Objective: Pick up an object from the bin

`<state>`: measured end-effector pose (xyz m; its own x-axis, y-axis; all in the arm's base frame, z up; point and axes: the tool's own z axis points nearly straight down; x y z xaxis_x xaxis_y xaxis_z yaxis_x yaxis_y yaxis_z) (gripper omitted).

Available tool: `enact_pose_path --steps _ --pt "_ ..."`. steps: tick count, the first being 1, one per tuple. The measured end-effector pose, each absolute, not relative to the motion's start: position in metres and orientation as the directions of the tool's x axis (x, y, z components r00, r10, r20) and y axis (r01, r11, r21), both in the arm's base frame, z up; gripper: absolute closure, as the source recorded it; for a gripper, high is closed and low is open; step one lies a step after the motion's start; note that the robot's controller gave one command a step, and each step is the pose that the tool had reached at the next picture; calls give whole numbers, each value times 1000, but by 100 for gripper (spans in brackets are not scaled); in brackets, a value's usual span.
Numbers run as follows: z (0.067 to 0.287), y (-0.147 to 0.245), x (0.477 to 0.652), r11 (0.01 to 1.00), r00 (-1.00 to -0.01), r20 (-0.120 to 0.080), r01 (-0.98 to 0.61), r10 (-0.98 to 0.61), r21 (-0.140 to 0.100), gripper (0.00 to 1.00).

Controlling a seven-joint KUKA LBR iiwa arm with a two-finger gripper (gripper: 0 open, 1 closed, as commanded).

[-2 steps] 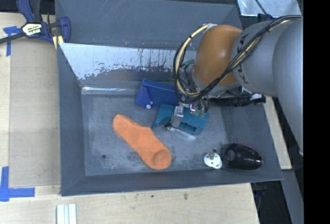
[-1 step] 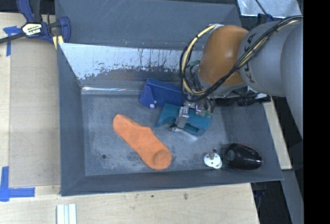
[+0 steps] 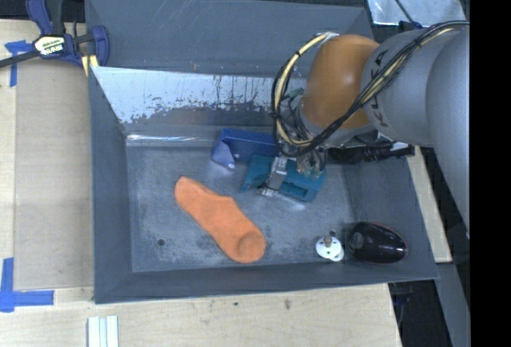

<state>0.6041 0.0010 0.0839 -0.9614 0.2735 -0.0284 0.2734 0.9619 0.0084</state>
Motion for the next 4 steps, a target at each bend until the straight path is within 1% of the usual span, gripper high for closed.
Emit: enact_pose_path --steps 1,2,3,4 --pt "84 1 604 962 -961 -28 273 273 8 100" --pt "86 1 604 962 -962 -23 273 273 7 100" --pt "92 1 604 962 -962 -18 272 272 6 100" --pt "103 1 602 962 -962 -9 272 272 2 100"
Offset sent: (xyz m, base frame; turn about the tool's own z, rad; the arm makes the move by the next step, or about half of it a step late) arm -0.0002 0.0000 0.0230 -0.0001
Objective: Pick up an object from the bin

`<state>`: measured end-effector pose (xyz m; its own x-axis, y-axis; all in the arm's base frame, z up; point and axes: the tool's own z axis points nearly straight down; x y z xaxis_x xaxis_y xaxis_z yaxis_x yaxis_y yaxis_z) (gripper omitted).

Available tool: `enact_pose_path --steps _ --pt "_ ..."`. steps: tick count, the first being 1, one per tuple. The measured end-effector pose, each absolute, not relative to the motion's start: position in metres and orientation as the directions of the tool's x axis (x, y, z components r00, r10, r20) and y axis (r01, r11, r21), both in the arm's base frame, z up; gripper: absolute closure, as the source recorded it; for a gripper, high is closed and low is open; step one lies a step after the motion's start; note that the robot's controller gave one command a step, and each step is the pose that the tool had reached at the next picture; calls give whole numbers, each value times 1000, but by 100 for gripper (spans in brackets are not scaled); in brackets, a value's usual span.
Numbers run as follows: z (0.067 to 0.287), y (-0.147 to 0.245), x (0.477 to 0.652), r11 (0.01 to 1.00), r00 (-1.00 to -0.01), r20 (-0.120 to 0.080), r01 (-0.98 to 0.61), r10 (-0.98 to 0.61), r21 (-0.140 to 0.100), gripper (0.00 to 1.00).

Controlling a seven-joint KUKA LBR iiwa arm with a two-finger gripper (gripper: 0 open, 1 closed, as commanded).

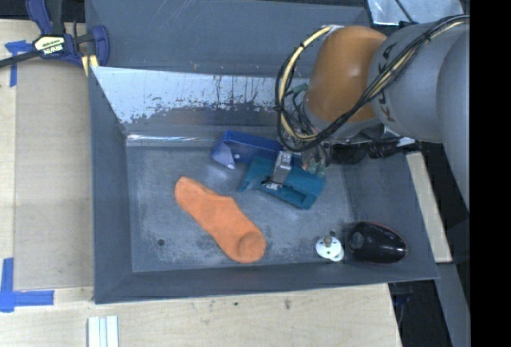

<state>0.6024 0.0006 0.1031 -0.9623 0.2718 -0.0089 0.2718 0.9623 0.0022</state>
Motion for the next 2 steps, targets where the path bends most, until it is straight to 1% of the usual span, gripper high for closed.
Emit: enact_pose_path --steps 1,2 --pt "120 1 601 962 -962 0 272 272 0 100" --pt "139 1 601 963 -963 0 271 271 0 100"
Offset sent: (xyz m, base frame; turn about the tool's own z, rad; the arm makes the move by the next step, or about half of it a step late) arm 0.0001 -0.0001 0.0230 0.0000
